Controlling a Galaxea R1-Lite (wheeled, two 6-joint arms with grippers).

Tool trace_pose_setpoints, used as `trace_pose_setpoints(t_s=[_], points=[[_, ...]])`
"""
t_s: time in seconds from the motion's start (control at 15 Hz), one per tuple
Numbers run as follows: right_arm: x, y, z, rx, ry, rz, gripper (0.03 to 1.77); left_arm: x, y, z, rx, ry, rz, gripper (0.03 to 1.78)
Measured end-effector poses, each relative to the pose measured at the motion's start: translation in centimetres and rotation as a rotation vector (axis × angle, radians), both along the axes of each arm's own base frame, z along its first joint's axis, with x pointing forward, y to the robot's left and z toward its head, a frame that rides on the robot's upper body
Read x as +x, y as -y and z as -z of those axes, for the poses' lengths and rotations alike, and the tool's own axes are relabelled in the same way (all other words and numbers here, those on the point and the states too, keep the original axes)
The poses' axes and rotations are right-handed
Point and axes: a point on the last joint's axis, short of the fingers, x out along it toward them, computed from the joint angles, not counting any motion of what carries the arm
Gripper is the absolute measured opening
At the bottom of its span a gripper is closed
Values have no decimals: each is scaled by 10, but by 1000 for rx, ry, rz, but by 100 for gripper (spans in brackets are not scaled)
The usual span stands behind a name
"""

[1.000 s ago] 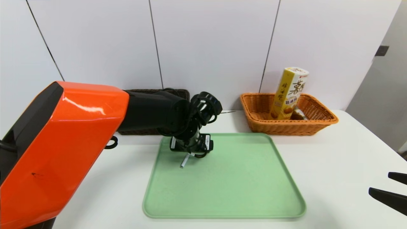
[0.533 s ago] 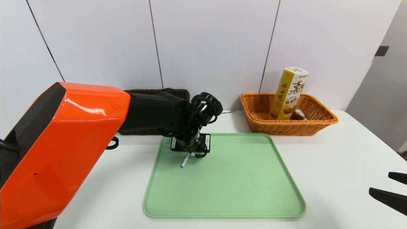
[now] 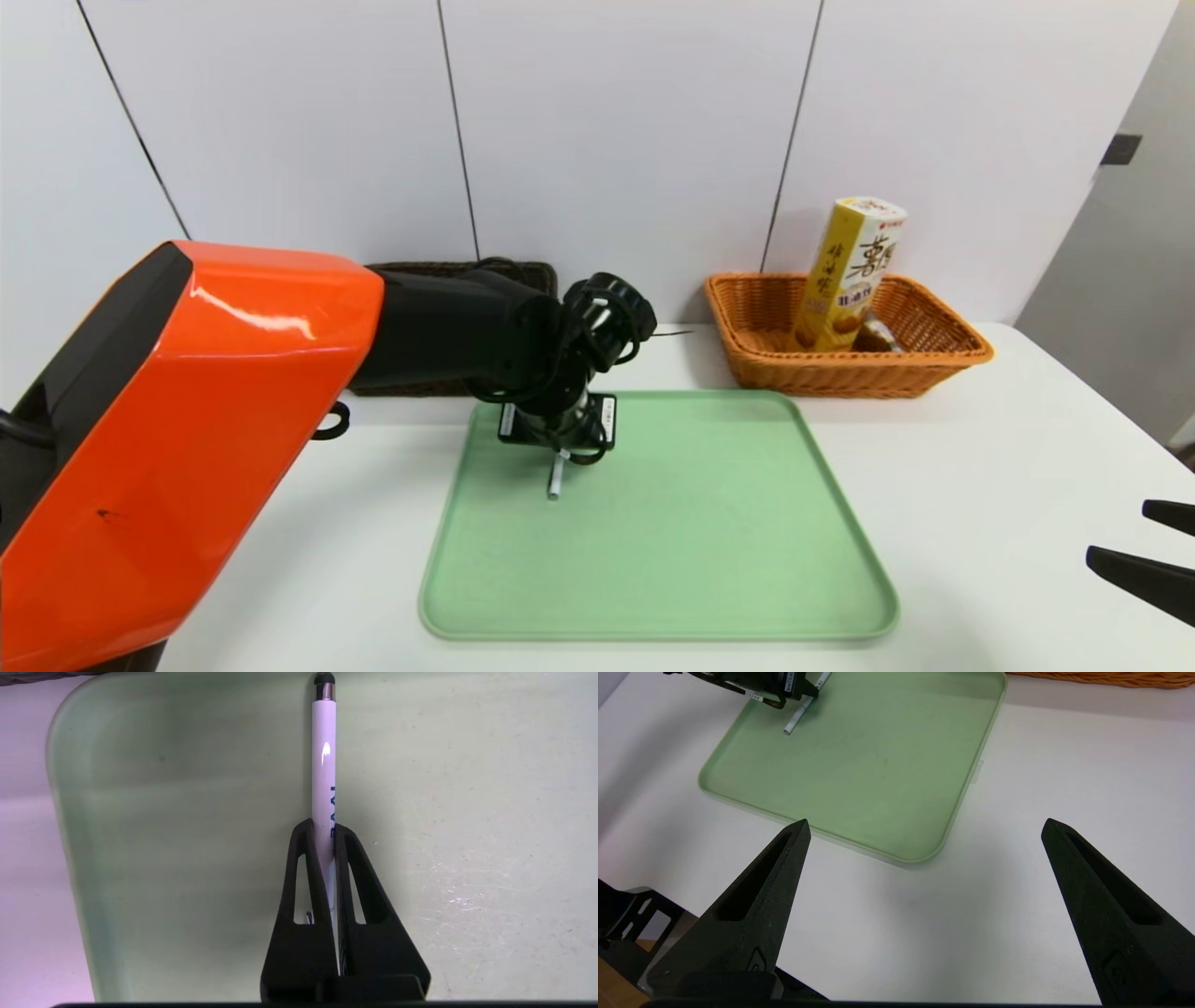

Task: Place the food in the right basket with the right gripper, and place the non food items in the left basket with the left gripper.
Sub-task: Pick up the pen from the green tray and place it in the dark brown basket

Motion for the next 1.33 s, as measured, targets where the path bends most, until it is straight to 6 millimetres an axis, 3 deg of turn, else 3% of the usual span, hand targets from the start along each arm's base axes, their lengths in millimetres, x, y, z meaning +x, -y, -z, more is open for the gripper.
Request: trace_pose_setpoints(t_s=[0.2, 0.53, 0.8, 1.07, 1.33], points=[[0, 0, -1, 1, 3, -1, 171, -16, 7, -15, 12, 43, 25, 9], [-2, 0, -2, 0, 14, 1, 171, -74, 28, -75, -52, 156, 238, 9], [-3, 0, -2, 2, 16, -3, 171, -99, 12, -121, -67, 213, 453, 9], [-3, 0, -3, 4, 19, -4, 171, -81, -35, -155, 41, 332, 519, 9], [-5, 0, -2, 4, 23, -5, 171, -48, -87, -172, 131, 401, 564, 9]])
